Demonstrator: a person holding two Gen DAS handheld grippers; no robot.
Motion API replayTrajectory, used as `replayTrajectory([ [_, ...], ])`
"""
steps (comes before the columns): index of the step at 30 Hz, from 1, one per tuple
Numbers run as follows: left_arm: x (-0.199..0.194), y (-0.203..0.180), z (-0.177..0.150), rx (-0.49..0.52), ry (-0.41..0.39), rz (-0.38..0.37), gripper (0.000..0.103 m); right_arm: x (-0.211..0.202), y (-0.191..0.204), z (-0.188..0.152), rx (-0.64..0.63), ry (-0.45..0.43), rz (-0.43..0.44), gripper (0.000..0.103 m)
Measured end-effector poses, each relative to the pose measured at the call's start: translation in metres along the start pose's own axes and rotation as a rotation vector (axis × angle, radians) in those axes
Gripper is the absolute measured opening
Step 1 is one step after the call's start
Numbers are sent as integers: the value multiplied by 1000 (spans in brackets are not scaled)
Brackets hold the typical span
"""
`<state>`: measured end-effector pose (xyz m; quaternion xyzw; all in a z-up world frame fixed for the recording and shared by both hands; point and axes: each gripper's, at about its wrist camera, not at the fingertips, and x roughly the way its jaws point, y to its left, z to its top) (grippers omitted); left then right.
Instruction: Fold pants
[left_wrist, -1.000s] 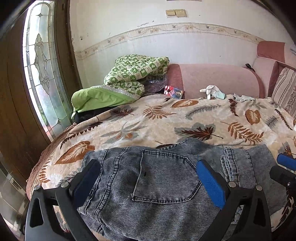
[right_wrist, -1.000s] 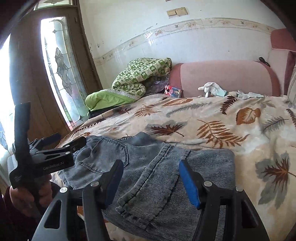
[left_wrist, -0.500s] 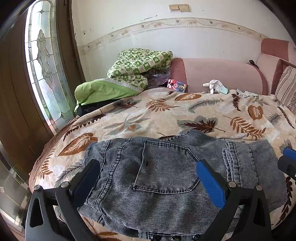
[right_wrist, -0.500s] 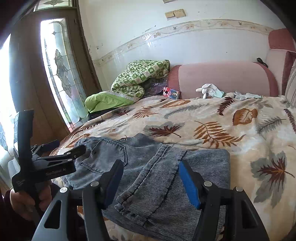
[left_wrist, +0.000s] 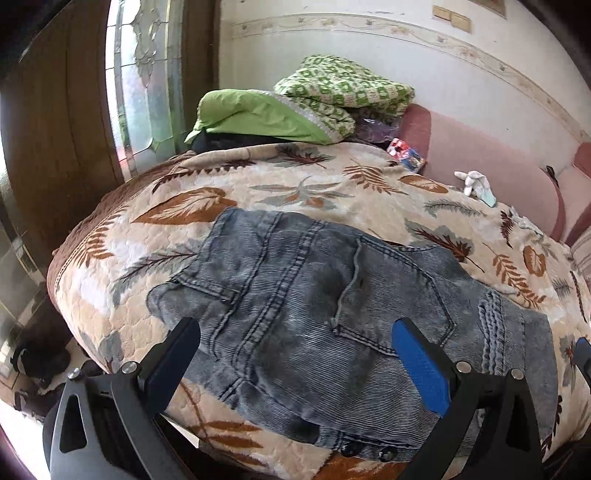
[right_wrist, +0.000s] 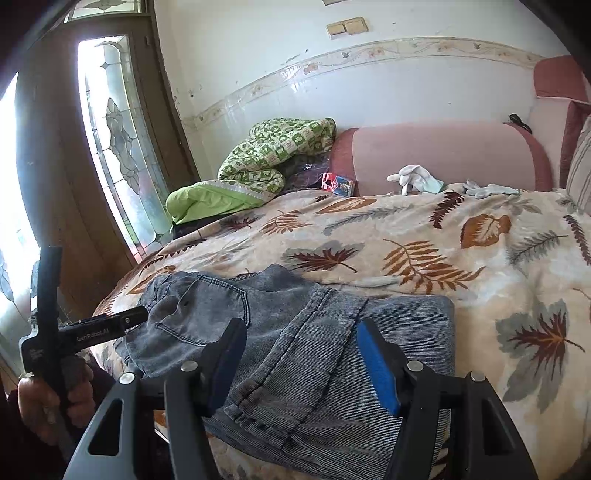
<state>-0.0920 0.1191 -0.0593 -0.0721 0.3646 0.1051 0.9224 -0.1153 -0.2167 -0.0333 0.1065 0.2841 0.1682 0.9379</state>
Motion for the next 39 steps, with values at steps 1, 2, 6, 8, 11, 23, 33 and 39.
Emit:
replayTrajectory([
  [1,1,6,0,-21,2,13,103,0,0,0,0,2,0,65],
  [2,2,12,1,-42,4,24,103,1,0,0,1,3,0,65],
  [6,7,32,0,-141,27,44,103,1,-1,1,4,3,2,65],
  [8,12,39,-1,-182,50,36,103,1,-2,1,11,5,4,65],
  [11,16,46,-5,-249,77,10,103,1,-3,1,20,7,5,65],
  [23,31,69,-19,-469,138,-88,103,4,-6,0,36,14,5,65],
  [33,62,96,-10,-602,256,-176,90,6,-11,0,50,19,4,65],
  [39,65,105,-6,-619,262,-185,62,9,-10,-1,48,30,6,65],
])
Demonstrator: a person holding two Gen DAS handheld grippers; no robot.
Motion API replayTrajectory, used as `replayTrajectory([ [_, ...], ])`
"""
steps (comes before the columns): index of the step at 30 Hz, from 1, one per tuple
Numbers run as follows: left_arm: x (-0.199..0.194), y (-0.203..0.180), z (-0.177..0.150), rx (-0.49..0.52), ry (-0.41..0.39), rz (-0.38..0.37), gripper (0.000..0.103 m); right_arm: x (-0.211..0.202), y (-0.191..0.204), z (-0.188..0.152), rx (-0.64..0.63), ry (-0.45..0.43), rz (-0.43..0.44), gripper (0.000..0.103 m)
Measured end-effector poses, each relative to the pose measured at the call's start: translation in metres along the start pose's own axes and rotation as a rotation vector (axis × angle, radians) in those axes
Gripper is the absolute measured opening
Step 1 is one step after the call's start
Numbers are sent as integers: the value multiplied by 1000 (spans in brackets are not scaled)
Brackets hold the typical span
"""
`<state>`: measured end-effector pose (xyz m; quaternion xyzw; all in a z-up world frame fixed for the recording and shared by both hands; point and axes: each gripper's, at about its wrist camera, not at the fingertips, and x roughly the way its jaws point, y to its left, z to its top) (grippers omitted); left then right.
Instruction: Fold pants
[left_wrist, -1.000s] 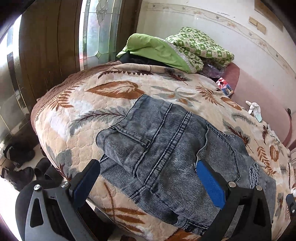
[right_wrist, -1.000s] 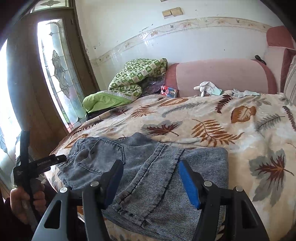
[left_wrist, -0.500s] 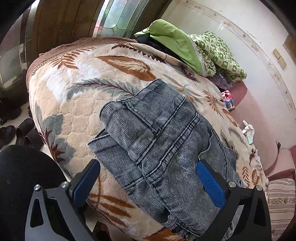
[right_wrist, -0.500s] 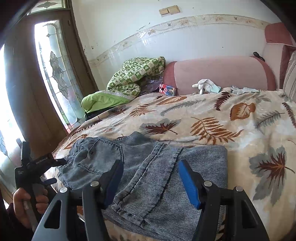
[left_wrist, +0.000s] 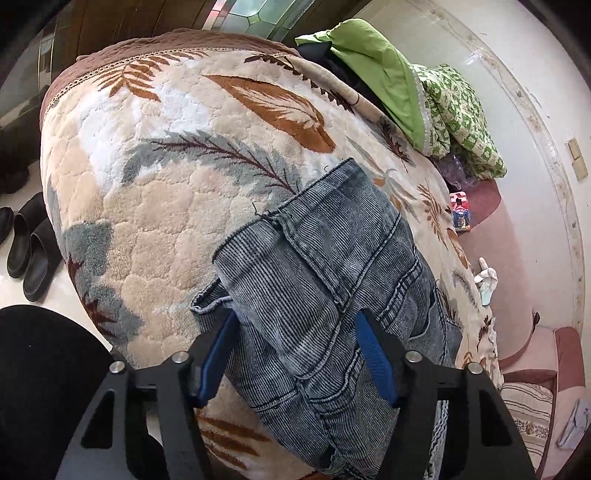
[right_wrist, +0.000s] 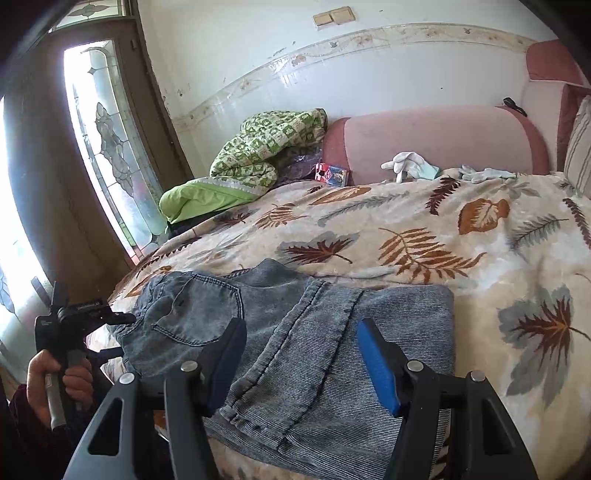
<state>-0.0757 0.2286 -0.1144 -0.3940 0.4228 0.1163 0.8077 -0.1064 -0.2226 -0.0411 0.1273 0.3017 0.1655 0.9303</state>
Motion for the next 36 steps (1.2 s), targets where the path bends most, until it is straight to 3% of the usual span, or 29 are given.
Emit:
replayTrajectory([
  [4,-5,5,5,-32,19,-27,60,0,0,0,-1,0,0,65],
  [8,-25,5,20,-22,-25,-22,61,0,-1,0,5,0,1,65],
  [10,-39,6,35,-29,-54,-6,67,0,-2,0,9,-1,4,65],
  [12,-46,5,50,2,-61,14,89,0,-2,0,11,-2,7,65],
  [13,-46,3,57,32,-43,30,90,0,-2,1,12,-2,8,65],
  [17,-26,7,64,85,93,54,90,-1,-3,1,15,0,6,65],
  [22,10,11,57,63,241,-28,89,0,-4,1,20,4,4,65],
  [24,16,7,54,77,248,-65,89,1,-4,0,17,6,0,65],
  [26,21,0,53,138,245,-52,88,1,-4,0,13,6,-5,65],
  [29,29,-3,58,147,262,-66,70,1,-5,0,15,4,-2,65],
  [33,34,-10,64,189,276,-75,54,2,-5,-1,17,6,-5,65],
  [35,40,-15,66,213,293,-66,55,2,-5,-1,19,6,-7,65],
  [36,45,-19,67,224,304,-61,64,2,-6,-1,20,6,-8,65],
])
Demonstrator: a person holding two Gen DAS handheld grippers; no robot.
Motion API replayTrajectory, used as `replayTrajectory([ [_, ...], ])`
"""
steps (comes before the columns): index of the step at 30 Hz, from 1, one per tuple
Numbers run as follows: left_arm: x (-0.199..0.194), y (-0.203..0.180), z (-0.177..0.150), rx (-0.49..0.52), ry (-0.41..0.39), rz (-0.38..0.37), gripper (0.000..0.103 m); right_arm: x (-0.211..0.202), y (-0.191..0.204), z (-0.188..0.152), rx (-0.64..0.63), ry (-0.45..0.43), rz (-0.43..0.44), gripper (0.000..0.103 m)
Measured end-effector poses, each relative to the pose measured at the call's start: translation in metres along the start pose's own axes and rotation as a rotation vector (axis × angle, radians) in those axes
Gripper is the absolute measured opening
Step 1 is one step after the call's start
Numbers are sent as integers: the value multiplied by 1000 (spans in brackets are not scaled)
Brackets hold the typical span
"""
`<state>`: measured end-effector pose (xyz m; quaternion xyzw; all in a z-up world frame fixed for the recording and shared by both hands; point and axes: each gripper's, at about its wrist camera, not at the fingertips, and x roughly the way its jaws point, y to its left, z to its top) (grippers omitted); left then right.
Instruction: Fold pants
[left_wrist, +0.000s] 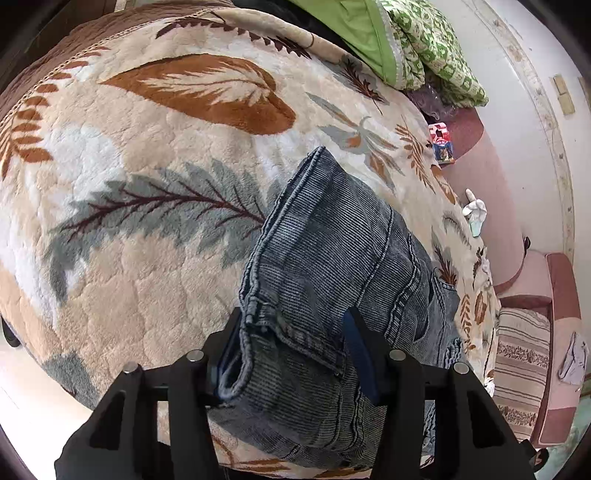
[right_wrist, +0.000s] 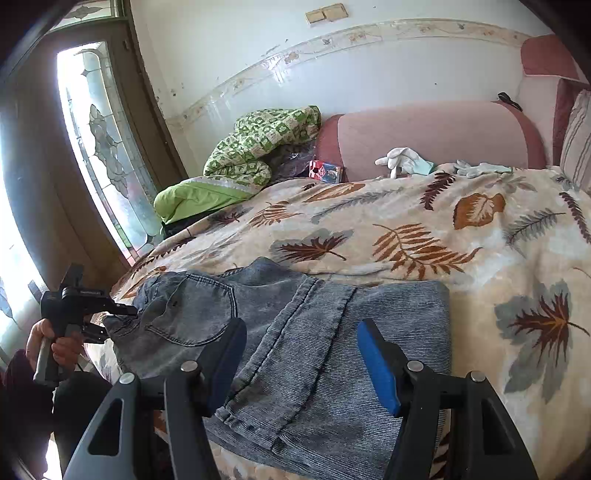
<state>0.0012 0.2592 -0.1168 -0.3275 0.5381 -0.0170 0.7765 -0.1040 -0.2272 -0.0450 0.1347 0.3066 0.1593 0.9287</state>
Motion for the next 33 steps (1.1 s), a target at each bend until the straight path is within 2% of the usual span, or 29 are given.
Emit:
replayTrajectory([
  [1,4,-2,3,8,15,-12,71,0,-1,0,3,1,-2,65],
  [2,6,-4,5,14,29,-35,85,1,-1,0,7,4,-4,65],
  [3,7,-9,7,22,36,-45,92,2,-2,1,10,6,-5,65],
  [7,14,-22,3,109,-5,11,92,2,-6,1,21,3,-16,65],
  [8,14,-27,1,144,-21,37,78,1,-7,2,25,1,-16,65],
  [9,12,-31,-2,178,-40,74,52,1,-8,2,31,-2,-15,65],
  [10,12,-30,-1,188,-49,92,46,2,-9,2,36,-2,-13,65],
  [12,9,-24,2,171,-47,52,28,2,-10,3,47,-1,-10,65],
  [14,3,-24,2,177,-63,40,24,3,-12,3,55,0,-15,65],
  [17,-8,-44,-8,263,-128,72,19,3,-16,3,73,-1,-26,65],
  [20,-28,-73,-20,347,-193,59,19,3,-24,4,107,-6,-48,65],
  [24,-61,-120,-38,466,-253,-7,19,6,-40,5,182,10,-86,65],
  [29,-83,-190,-74,641,-279,-75,18,3,-71,6,327,8,-127,65],
  [33,-81,-248,-115,789,-256,-121,18,-19,-100,10,457,-72,-141,65],
])
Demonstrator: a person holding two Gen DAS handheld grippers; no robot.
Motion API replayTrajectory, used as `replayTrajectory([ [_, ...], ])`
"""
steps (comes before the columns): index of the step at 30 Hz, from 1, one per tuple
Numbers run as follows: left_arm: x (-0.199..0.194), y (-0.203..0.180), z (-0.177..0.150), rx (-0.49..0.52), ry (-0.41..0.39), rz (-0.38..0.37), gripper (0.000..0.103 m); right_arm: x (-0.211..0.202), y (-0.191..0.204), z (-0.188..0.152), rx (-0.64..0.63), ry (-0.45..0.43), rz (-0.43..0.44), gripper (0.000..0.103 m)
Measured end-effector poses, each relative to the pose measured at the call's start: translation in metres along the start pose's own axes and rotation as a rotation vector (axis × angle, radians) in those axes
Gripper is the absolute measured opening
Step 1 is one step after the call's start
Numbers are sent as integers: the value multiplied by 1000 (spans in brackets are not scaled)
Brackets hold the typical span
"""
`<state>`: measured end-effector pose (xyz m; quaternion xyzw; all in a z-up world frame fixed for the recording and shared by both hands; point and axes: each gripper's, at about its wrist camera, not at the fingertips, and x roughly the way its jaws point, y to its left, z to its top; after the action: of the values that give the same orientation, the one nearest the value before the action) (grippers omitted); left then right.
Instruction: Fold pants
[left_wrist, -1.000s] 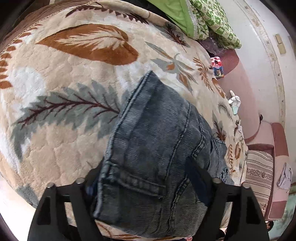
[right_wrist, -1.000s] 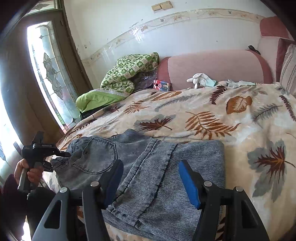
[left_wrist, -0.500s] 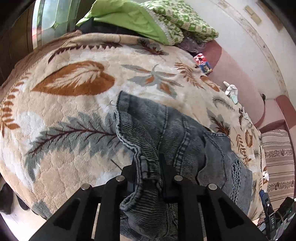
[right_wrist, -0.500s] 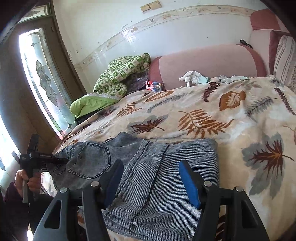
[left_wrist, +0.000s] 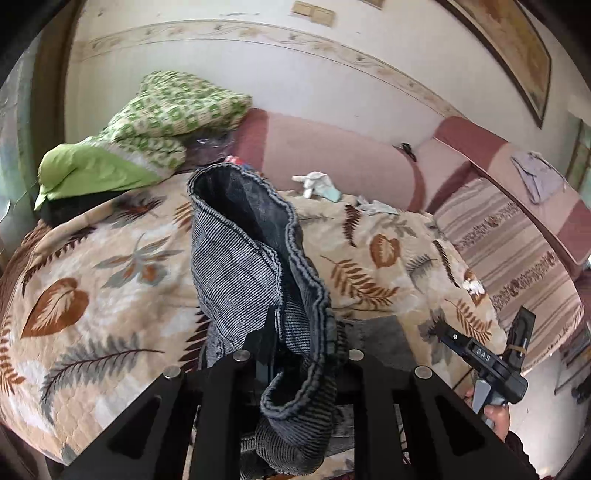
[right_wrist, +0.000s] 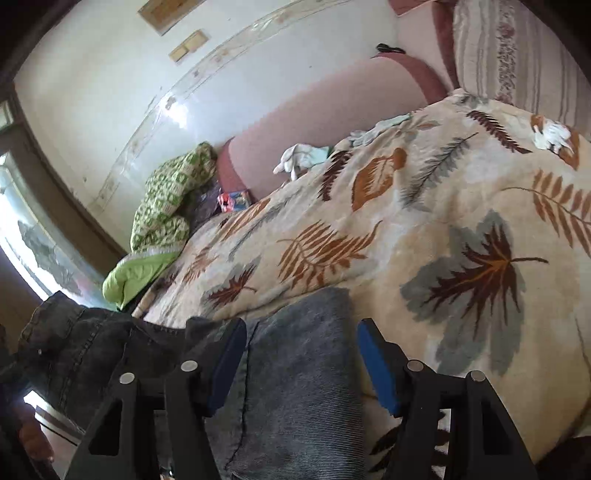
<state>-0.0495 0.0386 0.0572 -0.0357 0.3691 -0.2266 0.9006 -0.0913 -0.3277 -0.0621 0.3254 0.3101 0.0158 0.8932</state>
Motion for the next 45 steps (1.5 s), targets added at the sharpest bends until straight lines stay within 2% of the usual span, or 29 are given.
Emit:
replayTrajectory([
  [3,18,-55,1,100,38,-55,18,-20,-22,15,96,-73,-4,65],
  [7,61,-120,-12,191,124,-123,17,-47,-53,31,212,-158,-7,65],
  [10,104,-156,-31,216,222,-155,22,-67,-72,37,260,-211,-20,66],
  [13,136,-184,-45,220,333,-229,25,-84,-87,40,286,-244,-32,65],
  [15,133,-196,-44,216,334,-316,29,-92,-95,41,301,-250,-34,66],
  [16,124,-199,-39,224,299,-342,30,-94,-98,41,310,-251,-35,66],
  [17,115,-199,-33,238,252,-349,38,-96,-100,40,318,-252,-36,66],
  [18,105,-198,-27,252,201,-335,52,-96,-101,40,322,-253,-33,66],
  [19,94,-193,-21,260,147,-303,58,-96,-100,40,320,-251,-28,66],
  [20,87,-186,-15,258,100,-268,62,-94,-97,39,311,-249,-22,66],
  [22,80,-165,-8,246,57,-213,62,-88,-86,39,266,-231,-4,66],
  [24,85,-139,-4,223,65,-137,62,-78,-69,36,200,-197,34,66],
  [27,98,-102,-16,221,99,16,62,-59,-35,29,69,-120,116,66],
  [29,105,-77,-29,217,124,78,62,-43,-13,20,-3,-44,187,66],
  [31,112,-56,-40,211,152,118,62,-25,1,12,-43,38,219,66],
  [35,126,-32,-56,199,170,138,62,10,0,3,-40,120,31,66],
  [38,140,-27,-67,220,200,154,62,27,-15,8,-4,156,-49,66],
  [40,152,-24,-68,220,213,166,67,40,-18,10,-3,183,-79,66],
  [44,162,-18,-63,186,227,162,75,72,-15,19,-90,212,-230,65],
  [45,165,-16,-63,189,226,169,81,79,-15,21,-107,224,-252,64],
])
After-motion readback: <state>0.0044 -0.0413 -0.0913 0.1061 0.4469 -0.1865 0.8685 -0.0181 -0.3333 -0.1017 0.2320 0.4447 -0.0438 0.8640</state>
